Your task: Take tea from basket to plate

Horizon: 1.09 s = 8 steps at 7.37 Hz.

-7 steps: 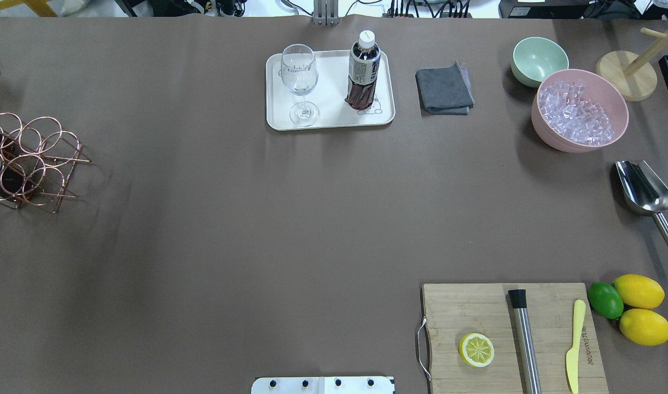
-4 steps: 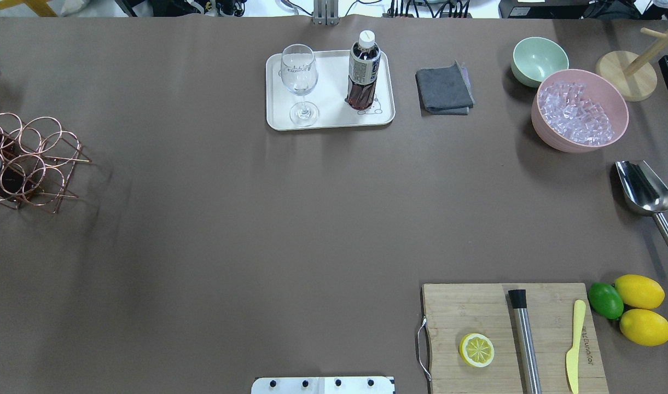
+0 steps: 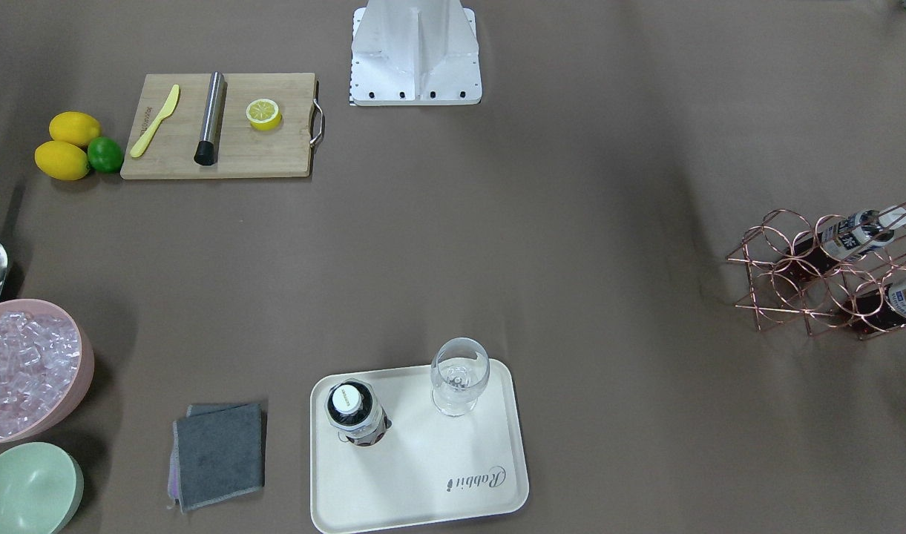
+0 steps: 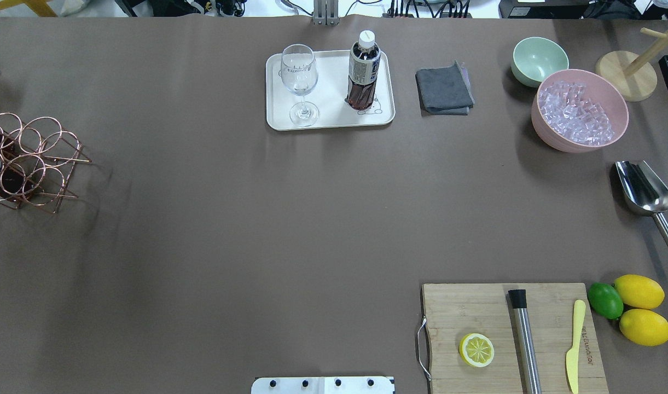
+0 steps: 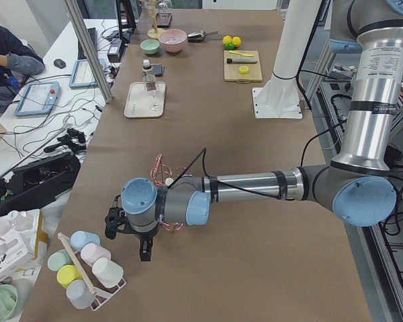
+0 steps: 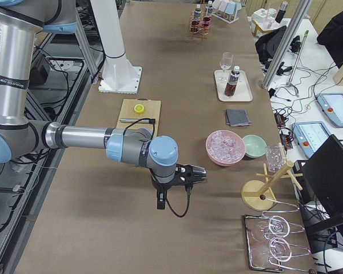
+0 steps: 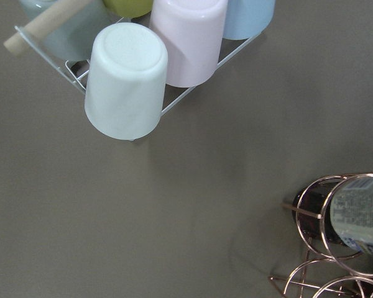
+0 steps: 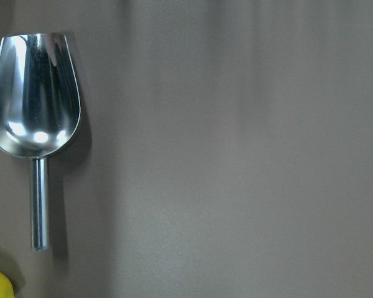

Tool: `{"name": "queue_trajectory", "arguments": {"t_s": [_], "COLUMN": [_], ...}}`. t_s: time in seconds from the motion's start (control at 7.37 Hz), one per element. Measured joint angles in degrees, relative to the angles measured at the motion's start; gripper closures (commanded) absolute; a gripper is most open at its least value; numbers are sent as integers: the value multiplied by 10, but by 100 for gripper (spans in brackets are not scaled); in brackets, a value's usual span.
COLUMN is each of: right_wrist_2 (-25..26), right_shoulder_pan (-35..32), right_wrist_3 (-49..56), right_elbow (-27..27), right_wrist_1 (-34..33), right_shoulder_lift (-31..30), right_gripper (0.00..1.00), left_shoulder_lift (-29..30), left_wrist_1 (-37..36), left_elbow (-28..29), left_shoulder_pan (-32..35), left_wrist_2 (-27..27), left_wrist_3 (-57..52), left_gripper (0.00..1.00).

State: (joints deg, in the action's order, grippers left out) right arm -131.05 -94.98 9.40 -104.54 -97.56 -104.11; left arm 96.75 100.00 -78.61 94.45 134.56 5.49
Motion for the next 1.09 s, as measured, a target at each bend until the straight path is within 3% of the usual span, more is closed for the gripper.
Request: {"name": "queue_trajectory", "arguments": {"t_s": [1.09], "right_wrist_2": [-21], "right_shoulder_pan": [0], "right_wrist_3": [-5], "right_elbow": [21], "right_wrist_1": [-4], "right_shoulder_lift": [16], "right_gripper": [0], "left_shoulder_lift": [7], "left_wrist_1": [-2], "left_elbow": [-34], "left_shoulder_pan": [-24], "left_wrist_2": [26], "left_wrist_3": [55], "left_gripper": [2]}}
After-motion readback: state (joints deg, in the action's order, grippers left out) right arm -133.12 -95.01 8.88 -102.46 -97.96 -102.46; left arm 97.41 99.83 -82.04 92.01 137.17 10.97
